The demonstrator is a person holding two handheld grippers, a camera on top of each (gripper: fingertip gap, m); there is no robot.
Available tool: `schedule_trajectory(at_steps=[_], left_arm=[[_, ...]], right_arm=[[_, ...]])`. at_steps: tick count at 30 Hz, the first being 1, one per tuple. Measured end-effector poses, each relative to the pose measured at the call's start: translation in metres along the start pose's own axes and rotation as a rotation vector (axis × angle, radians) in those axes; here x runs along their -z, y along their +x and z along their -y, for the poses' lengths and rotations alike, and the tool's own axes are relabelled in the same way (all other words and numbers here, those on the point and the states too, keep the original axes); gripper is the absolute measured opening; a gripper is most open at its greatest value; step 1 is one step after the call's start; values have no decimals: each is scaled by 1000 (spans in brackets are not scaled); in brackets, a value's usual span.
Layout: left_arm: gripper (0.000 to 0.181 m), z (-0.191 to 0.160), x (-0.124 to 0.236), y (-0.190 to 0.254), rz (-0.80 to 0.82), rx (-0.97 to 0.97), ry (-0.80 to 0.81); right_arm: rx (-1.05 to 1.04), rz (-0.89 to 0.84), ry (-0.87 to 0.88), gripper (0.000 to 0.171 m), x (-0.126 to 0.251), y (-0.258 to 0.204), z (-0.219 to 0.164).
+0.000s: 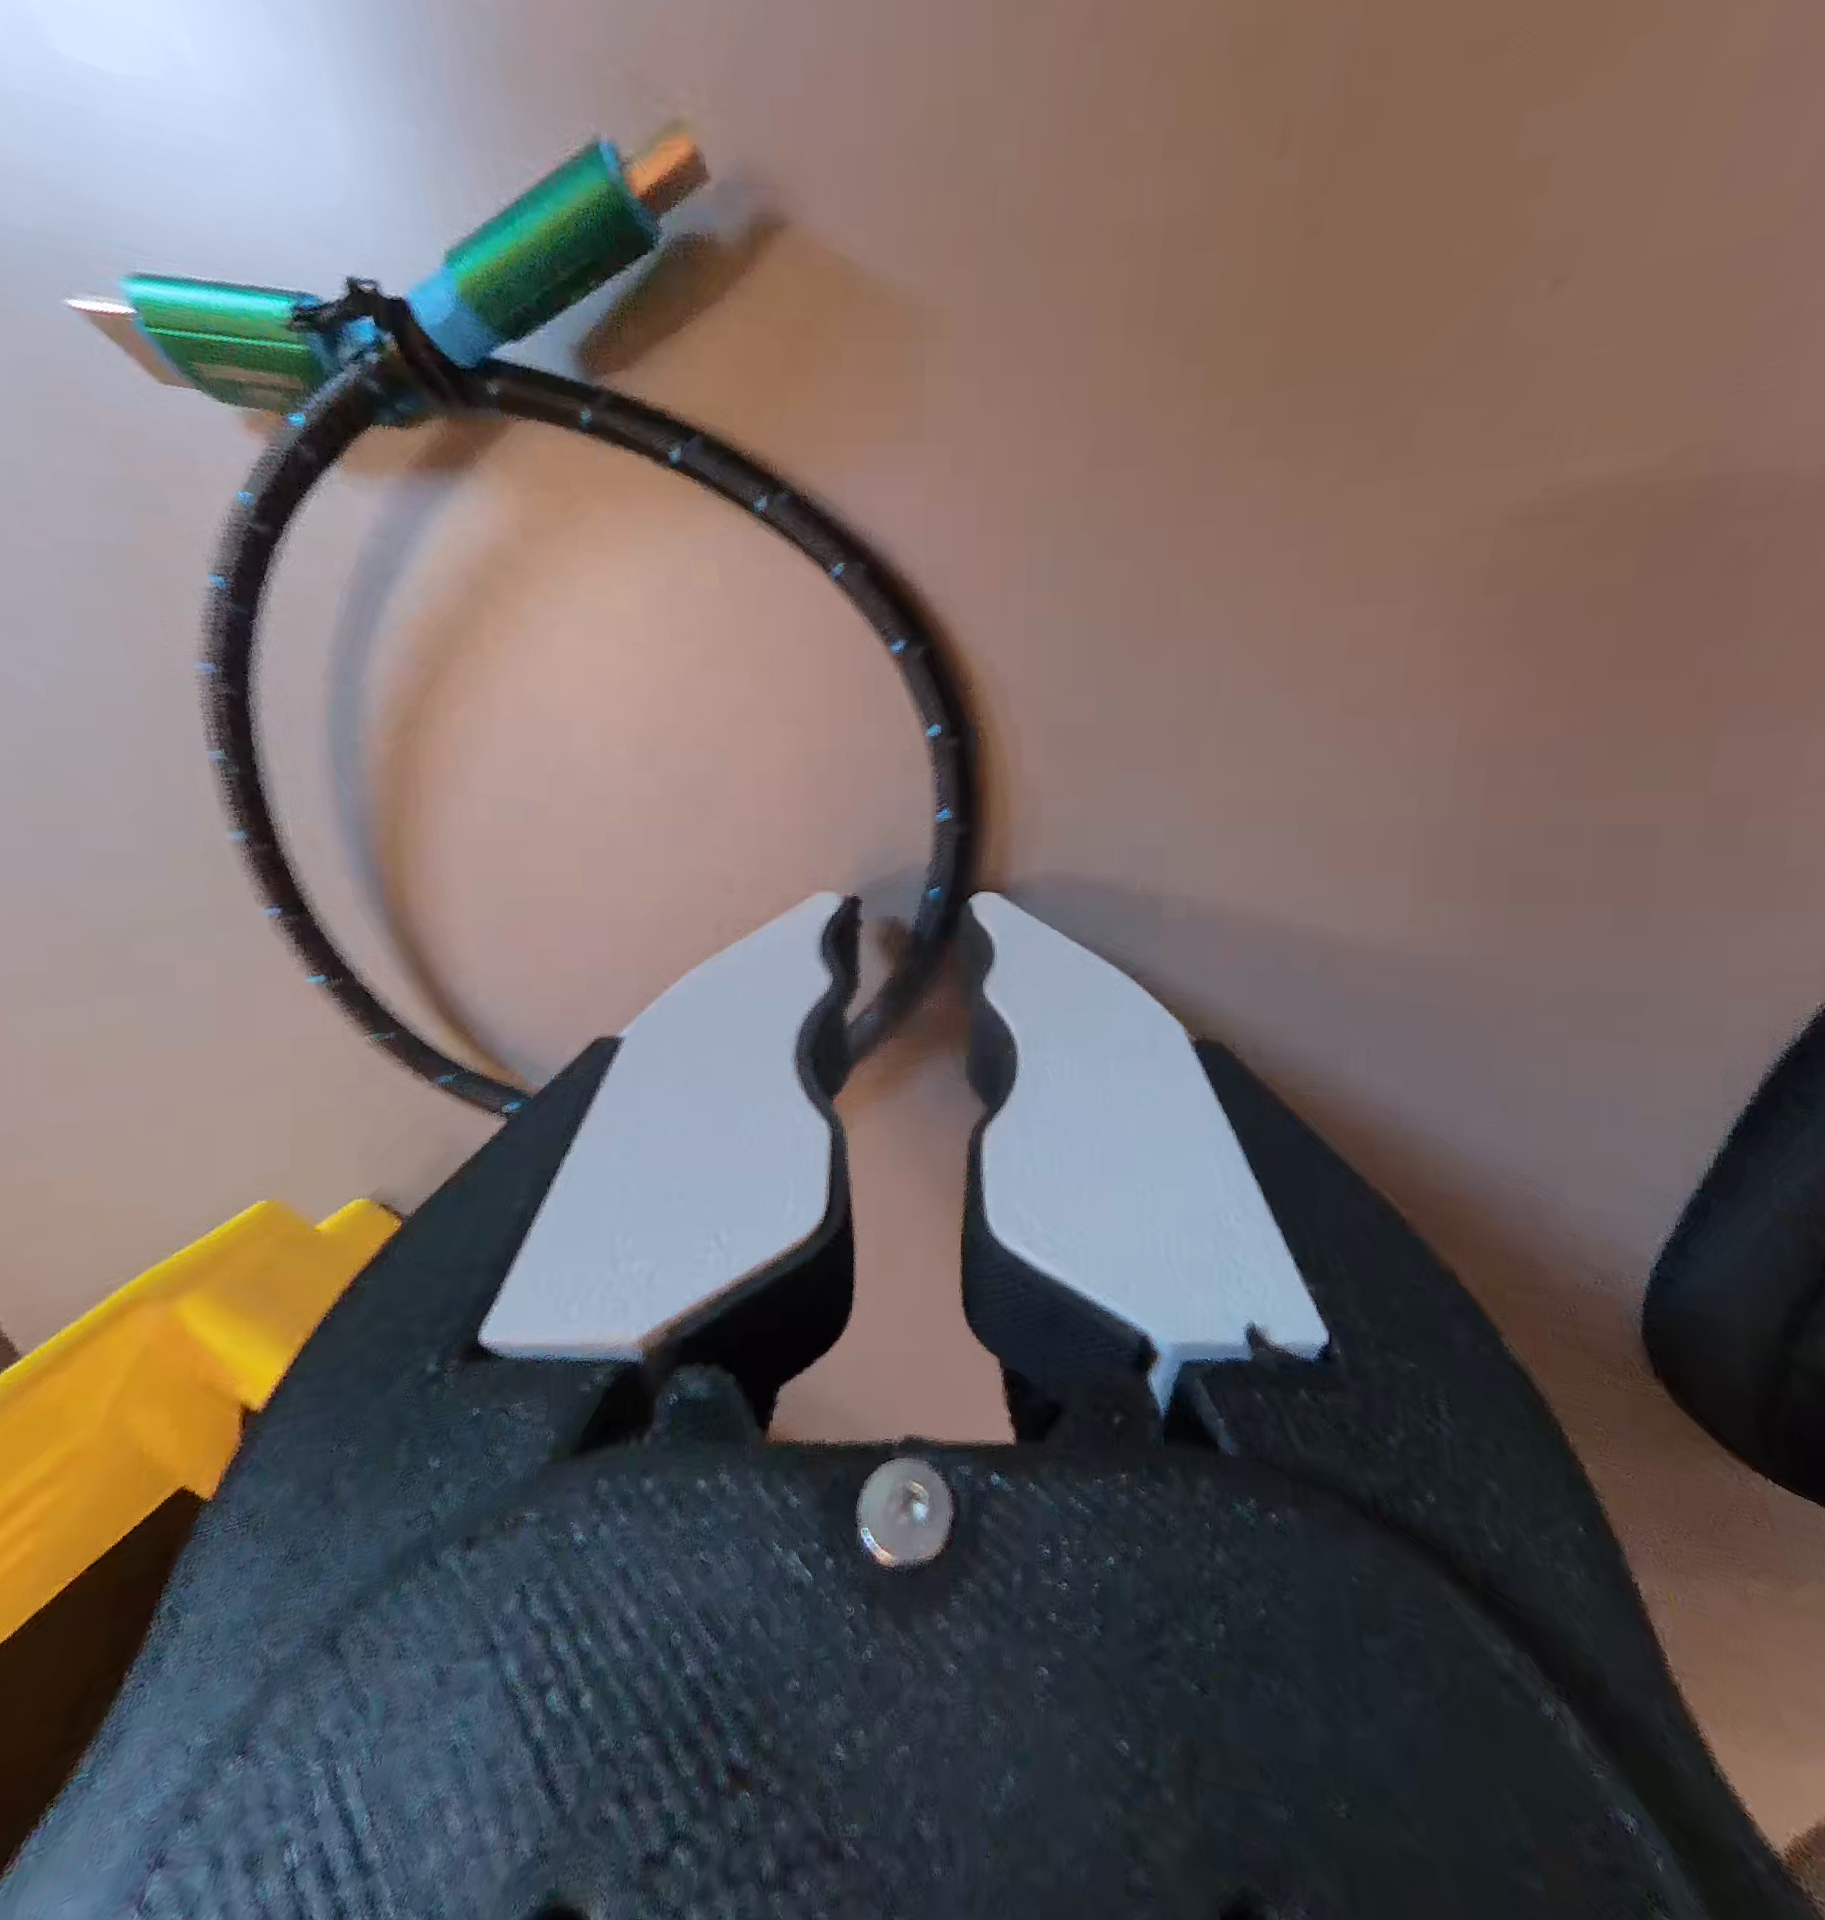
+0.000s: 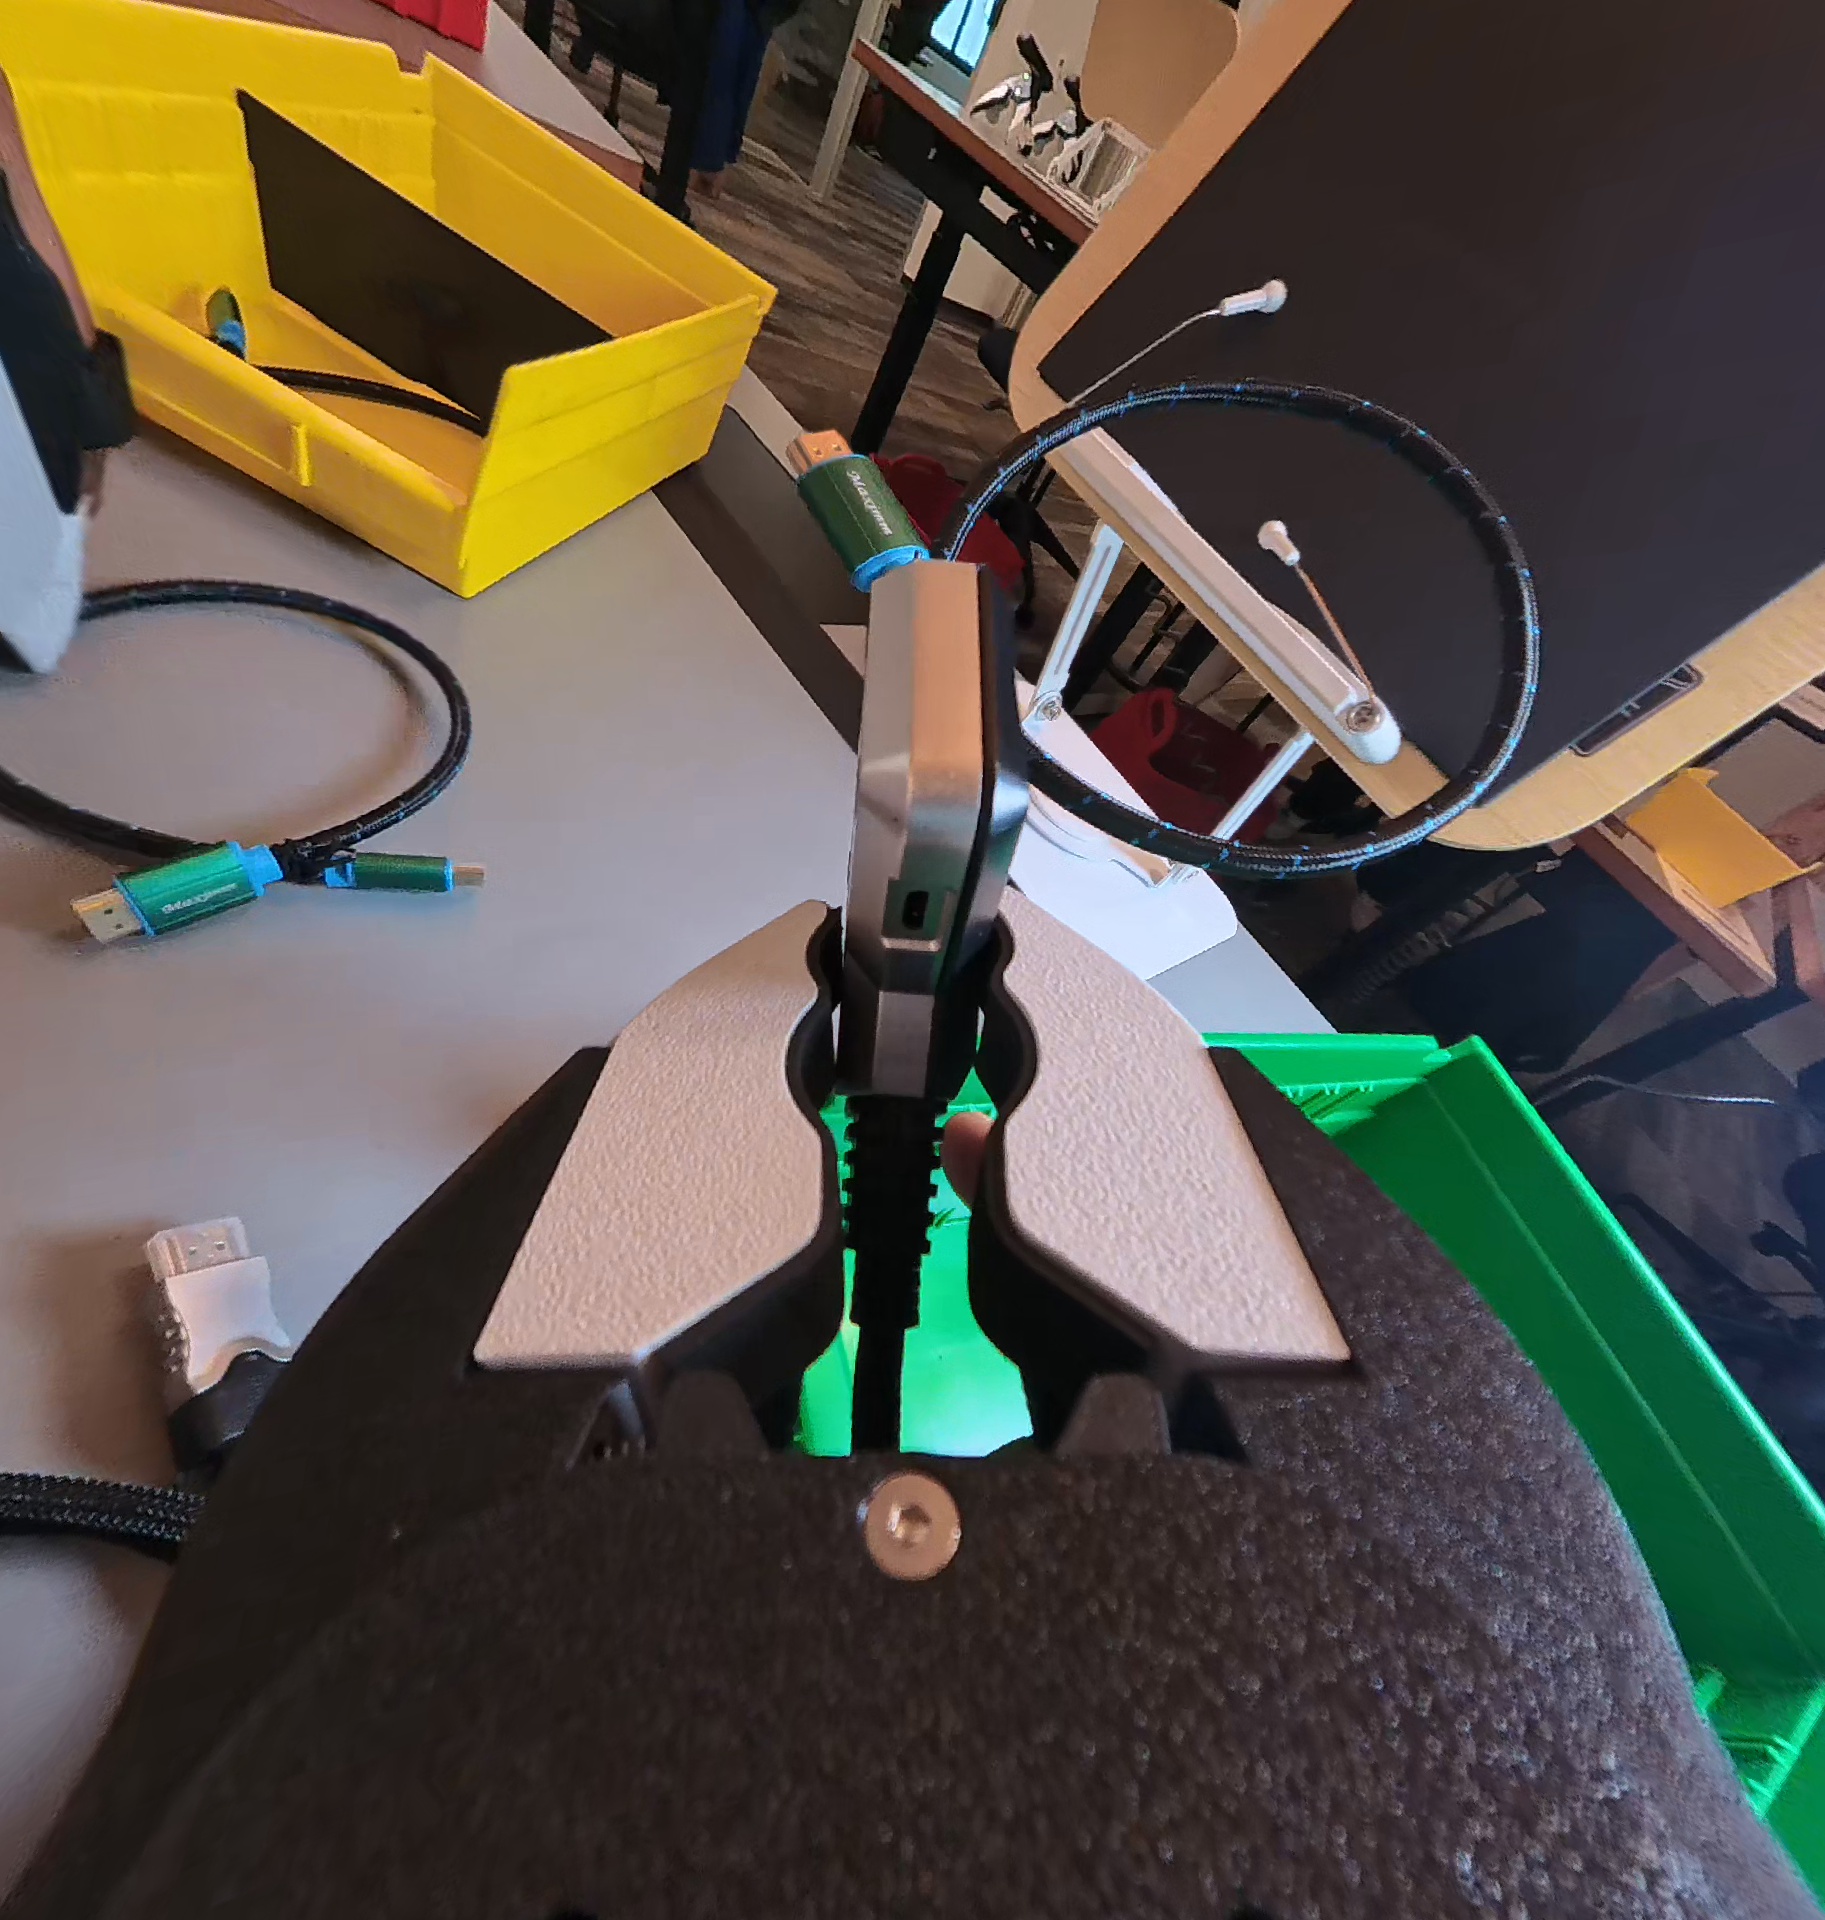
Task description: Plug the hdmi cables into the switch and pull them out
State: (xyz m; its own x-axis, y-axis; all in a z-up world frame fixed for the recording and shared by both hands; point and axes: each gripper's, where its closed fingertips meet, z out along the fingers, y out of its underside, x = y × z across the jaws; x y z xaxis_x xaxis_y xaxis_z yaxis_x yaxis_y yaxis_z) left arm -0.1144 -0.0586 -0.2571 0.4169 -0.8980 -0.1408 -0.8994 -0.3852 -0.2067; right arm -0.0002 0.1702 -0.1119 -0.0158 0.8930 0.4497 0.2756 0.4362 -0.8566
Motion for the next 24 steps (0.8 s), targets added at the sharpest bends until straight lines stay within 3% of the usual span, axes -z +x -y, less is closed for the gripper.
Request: schedule_trajectory(at_steps=[2,7,11,14,17,19,24], left_arm=[[7,3,-1,2,5,-23,-8],[6,3,7,12,65,-97,-87],[8,-26,20,-11,229,-121,-204],[21,-20,29,-22,232,73,-35],[34,21,33,-28,120,396,259],[46,47,24,-35,45,575,373],[68,65,-10,-62,6,771,320]], right_arm=[[6,2,-2,23,0,-1,0],[-10,0,8,23,2,2,0],[-7,5,11,23,1,0,2],[9,7,11,23,1,-2,5],[3,11,16,23,0,-3,6],[2,12,8,23,-2,-3,4],[7,10,7,23,1,-3,4]])
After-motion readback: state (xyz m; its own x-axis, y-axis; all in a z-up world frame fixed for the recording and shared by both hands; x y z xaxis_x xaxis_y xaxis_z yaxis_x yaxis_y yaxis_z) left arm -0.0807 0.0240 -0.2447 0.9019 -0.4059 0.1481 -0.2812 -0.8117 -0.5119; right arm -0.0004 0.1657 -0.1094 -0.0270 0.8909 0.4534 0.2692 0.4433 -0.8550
